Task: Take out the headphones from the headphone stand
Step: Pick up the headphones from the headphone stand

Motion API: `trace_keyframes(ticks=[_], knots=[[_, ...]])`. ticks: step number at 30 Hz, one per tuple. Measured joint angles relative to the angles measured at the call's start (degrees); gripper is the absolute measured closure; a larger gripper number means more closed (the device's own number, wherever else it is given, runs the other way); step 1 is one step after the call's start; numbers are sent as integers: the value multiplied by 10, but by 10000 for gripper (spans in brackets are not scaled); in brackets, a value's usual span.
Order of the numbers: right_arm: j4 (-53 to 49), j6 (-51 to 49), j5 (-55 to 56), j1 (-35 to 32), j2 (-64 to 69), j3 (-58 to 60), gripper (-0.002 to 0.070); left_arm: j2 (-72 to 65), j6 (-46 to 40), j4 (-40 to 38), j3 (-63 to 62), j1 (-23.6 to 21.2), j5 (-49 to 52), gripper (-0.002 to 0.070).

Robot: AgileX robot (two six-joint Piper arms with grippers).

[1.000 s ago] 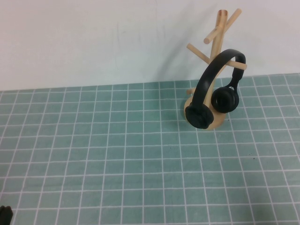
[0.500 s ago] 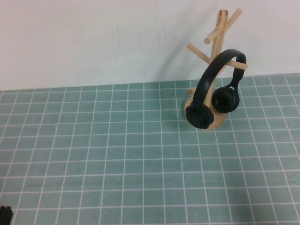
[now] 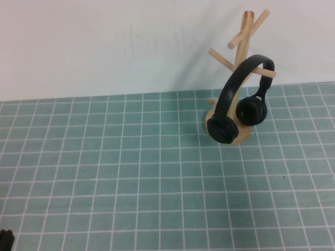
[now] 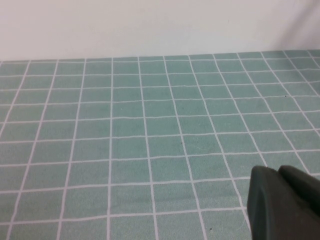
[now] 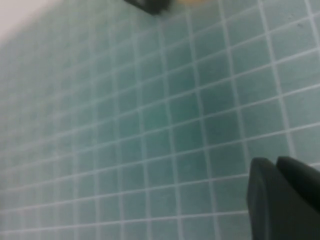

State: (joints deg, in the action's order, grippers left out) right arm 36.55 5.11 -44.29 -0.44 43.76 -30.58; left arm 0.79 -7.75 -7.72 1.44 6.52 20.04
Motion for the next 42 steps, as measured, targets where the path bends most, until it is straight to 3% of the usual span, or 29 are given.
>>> trace_keyframes(ticks=[6, 13, 16, 21, 24, 28, 42], knots=[[68, 79, 55, 59, 134, -107, 676, 0, 0, 0, 0, 0, 0, 678], [101, 78, 173, 167, 242, -190, 670, 0, 0, 0, 0, 0, 0, 678], [114, 78, 200, 184, 277, -212, 615, 0, 0, 0, 0, 0, 0, 678], [155, 84, 210, 183, 323, -222, 425, 0, 0, 0, 0, 0, 0, 678], [198, 115, 219, 183, 343, -222, 346, 0, 0, 0, 0, 0, 0, 678], [268, 187, 239, 183, 356, -222, 323, 0, 0, 0, 0, 0, 0, 678], [346, 226, 309, 183, 357, -222, 227, 0, 0, 0, 0, 0, 0, 678]])
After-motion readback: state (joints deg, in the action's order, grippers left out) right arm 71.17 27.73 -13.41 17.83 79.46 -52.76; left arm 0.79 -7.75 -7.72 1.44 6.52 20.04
